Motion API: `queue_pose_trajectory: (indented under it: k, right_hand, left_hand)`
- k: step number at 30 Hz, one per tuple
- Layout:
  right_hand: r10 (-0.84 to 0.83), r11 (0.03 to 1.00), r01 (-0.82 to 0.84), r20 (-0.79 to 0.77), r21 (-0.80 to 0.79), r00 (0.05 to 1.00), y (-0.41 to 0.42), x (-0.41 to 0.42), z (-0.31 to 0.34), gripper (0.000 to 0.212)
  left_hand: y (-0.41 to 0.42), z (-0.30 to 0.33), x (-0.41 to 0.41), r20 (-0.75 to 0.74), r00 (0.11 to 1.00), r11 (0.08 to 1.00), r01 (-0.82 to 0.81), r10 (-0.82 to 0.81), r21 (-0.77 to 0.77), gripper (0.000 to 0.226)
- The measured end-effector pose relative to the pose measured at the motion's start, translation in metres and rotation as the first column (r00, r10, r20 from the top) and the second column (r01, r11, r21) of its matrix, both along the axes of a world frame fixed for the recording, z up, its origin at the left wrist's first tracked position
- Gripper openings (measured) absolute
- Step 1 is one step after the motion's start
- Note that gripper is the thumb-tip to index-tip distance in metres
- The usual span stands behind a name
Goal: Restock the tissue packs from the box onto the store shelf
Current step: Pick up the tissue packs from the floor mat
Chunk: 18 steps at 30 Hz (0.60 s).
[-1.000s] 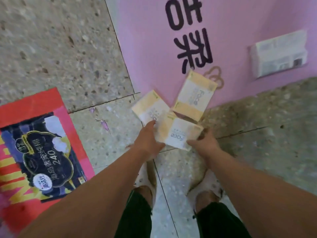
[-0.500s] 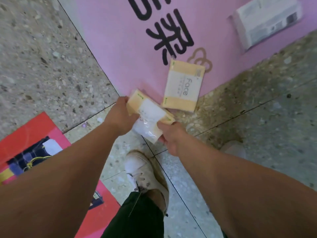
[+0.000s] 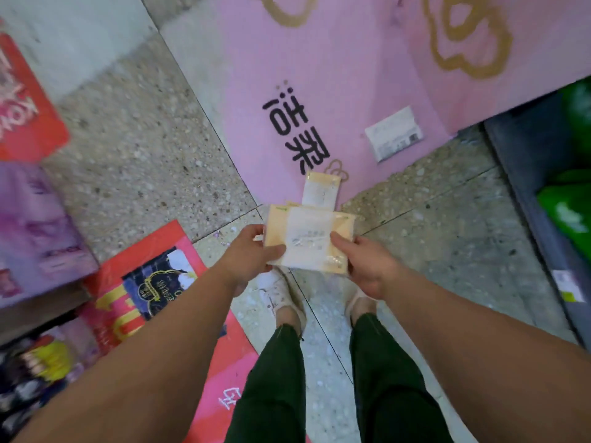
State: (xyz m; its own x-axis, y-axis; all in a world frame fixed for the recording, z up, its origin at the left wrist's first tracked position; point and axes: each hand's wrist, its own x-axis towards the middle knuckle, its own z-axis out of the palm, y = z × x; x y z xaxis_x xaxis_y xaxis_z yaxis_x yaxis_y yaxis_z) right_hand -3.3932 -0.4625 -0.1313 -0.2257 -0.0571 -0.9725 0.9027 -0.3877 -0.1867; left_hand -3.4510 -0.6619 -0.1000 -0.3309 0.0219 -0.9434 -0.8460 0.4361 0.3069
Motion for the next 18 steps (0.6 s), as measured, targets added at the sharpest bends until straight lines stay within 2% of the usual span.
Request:
queue_pose_trajectory:
  k: [5,9,11,15,18]
  right_hand:
    - [-0.011,0.997,0.026,-0.194,0.073,0.981,0.05,-0.014,0.154,0.037]
    - [-0.087,0.989,0.125,-0.358,0.084,0.93,0.086,0.005,0.256,0.035]
    - [-0.165,0.971,0.224,-0.437,0.086,0.884,0.105,0.023,0.303,0.035]
    - [-0.313,0.869,0.466,-0.546,0.164,0.777,0.144,0.078,0.39,0.033]
    - [-0.407,0.731,0.645,-0.618,0.221,0.673,0.18,0.14,0.441,0.035]
  left_hand:
    - [0.05,0.157,-0.019,-0.203,0.974,0.991,0.115,-0.099,0.071,0.042]
    - [0.079,0.257,-0.029,-0.323,0.92,0.946,0.282,-0.219,0.16,0.066]
    - [0.1,0.304,-0.029,-0.377,0.879,0.893,0.391,-0.291,0.221,0.051]
    - [0.164,0.377,-0.01,-0.535,0.747,0.788,0.574,-0.394,0.222,0.023]
    - [0.236,0.42,0.03,-0.641,0.622,0.666,0.712,-0.45,0.224,0.021]
